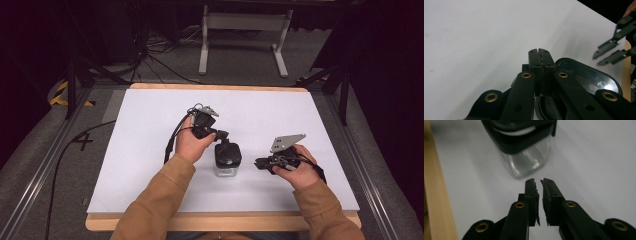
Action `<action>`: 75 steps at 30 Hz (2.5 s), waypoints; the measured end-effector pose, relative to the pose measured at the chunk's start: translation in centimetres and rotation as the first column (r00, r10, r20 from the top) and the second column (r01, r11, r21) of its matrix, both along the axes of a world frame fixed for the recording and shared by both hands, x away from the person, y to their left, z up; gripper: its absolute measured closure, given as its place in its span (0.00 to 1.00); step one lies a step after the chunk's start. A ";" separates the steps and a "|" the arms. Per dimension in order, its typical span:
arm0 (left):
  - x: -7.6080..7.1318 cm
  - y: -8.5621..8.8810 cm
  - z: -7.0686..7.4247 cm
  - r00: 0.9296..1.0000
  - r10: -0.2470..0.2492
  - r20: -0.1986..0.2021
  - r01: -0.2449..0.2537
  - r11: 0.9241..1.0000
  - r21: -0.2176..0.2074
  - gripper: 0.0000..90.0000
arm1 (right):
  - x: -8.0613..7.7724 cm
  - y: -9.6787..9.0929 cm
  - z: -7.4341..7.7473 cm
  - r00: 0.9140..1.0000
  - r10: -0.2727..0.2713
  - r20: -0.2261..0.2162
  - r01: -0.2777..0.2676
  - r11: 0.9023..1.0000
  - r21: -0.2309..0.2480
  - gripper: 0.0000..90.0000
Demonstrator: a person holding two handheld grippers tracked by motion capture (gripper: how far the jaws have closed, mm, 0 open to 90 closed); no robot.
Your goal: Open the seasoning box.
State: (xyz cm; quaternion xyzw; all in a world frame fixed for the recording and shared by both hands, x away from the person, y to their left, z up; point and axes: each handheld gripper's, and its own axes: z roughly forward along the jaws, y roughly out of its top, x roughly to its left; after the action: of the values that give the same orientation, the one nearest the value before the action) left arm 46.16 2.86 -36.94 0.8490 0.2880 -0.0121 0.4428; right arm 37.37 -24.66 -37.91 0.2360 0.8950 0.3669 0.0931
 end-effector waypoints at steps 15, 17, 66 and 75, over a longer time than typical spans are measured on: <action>-0.1 0.0 0.0 1.000 0.002 0.006 -0.002 1.000 0.010 1.00 | -1.0 3.5 -0.5 0.992 0.085 0.098 -0.101 0.980 0.173 1.00; -0.2 -0.1 0.0 1.000 0.006 0.017 -0.007 1.000 0.009 1.00 | -1.0 3.4 -0.4 0.991 0.082 0.106 -0.100 0.979 0.176 1.00; -4.6 1.7 2.9 0.995 -0.023 0.099 0.030 0.998 -0.062 1.00 | -0.8 4.1 -0.4 0.993 -0.013 0.118 -0.009 0.982 0.190 1.00; -2.8 2.1 2.8 0.997 0.014 0.074 -0.006 0.995 -0.104 1.00 | -0.8 4.1 -0.4 0.993 -0.013 0.117 -0.009 0.981 0.192 1.00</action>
State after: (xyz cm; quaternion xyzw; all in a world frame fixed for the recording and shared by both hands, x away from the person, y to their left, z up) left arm 43.32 5.01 -34.10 0.8233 0.2746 0.0069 0.4968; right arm 36.54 -20.57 -38.30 0.2228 0.8481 0.4648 0.1228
